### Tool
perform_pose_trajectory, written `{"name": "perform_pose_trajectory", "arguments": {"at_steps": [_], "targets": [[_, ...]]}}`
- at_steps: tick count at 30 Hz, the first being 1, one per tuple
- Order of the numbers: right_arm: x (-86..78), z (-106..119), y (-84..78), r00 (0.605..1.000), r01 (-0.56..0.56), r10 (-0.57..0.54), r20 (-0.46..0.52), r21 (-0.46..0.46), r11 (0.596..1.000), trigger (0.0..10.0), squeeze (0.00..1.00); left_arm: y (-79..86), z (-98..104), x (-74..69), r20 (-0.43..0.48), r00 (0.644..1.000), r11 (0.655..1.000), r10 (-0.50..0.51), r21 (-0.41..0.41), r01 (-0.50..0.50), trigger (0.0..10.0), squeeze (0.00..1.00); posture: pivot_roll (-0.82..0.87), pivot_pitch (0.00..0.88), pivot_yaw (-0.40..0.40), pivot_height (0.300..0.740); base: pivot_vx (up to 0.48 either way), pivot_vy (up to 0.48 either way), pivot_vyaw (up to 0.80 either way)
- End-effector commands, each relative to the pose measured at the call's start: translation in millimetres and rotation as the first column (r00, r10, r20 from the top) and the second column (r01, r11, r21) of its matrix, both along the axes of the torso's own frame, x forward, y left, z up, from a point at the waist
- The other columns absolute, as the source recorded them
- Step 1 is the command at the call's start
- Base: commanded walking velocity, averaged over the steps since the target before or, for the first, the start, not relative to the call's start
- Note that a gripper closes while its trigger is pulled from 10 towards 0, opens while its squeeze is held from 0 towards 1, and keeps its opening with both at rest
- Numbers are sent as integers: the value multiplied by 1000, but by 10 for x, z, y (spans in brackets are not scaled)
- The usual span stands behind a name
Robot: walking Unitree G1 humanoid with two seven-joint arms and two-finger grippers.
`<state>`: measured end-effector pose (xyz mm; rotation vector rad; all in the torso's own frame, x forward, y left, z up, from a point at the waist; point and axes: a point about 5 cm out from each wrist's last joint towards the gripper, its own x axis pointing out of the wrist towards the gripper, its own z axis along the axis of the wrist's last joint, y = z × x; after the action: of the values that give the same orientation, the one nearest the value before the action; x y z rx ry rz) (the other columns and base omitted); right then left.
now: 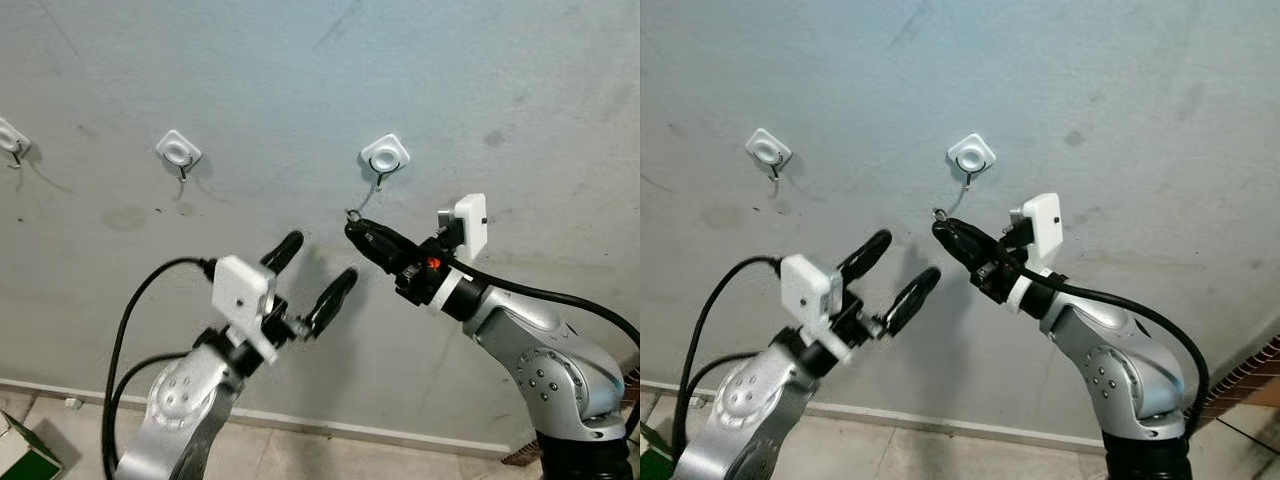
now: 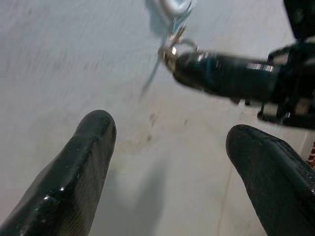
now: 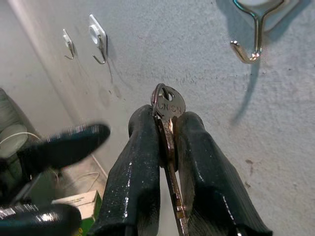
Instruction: Hang keys on a hook
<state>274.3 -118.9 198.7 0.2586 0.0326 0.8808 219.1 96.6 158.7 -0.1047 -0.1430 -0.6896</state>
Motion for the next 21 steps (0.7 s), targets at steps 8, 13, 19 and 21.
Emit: {"name": "perform_pose_trajectory", "arguments": {"at_steps": [8, 13, 19, 21], "targets": [[51, 18, -52, 1000, 0, 0, 16, -16, 1000, 10000, 0, 211, 20, -234, -51, 996, 997, 76, 30, -75, 10000, 0, -22, 25, 41, 740, 0, 0, 0], [87, 44, -44, 999, -26, 26, 20, -9, 1000, 10000, 0, 225, 93, -277, -43, 995, 996, 87, 27, -86, 10000, 0, -5, 28, 36, 740, 0, 0, 0], [154, 61, -129, 999, -31, 32, 29, -36, 999, 10000, 0, 225, 231, -283, -15, 995, 995, 102, 15, -102, 10000, 0, 8, 28, 27, 740, 0, 0, 0], [175, 69, -149, 999, -30, 31, 36, -41, 999, 10000, 0, 233, 225, -293, -21, 994, 994, 106, 17, -106, 10000, 0, 17, 27, 25, 740, 0, 0, 0]]}}
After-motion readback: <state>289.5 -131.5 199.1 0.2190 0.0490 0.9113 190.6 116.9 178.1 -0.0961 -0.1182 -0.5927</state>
